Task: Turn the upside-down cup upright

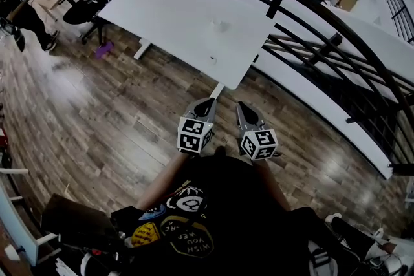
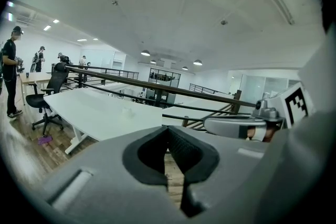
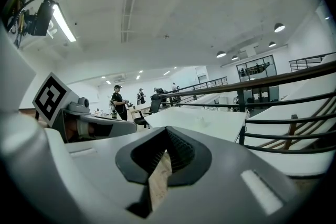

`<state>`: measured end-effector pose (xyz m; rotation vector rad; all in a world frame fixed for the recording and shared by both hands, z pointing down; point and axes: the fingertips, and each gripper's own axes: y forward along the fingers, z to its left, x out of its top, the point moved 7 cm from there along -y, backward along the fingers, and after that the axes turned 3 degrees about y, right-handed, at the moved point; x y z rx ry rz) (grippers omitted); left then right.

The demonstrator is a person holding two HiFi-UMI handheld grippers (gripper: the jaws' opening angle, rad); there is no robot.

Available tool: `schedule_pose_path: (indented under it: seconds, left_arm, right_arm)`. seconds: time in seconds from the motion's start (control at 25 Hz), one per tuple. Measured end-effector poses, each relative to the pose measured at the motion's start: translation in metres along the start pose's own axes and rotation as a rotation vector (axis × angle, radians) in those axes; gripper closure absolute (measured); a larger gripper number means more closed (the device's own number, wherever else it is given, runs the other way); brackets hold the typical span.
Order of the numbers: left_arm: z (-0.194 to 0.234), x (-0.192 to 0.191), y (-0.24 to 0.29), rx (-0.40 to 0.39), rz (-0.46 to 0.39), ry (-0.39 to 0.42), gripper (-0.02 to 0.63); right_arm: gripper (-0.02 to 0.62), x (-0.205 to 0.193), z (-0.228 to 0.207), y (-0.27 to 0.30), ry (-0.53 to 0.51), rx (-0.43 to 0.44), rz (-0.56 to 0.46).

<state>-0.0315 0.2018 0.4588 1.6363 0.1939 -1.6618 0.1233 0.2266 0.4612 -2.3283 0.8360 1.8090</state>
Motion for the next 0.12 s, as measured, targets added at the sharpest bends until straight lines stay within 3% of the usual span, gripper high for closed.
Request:
schedule_pose_path:
  seconds: [0.12]
  left_arm:
    - [0.0007,0.0001,-0.0008,-0.008,0.004,0.001,0.601]
  right_arm:
    - [0.595,0.0007,0.0039,0.0028,-0.001,0.016,0.013]
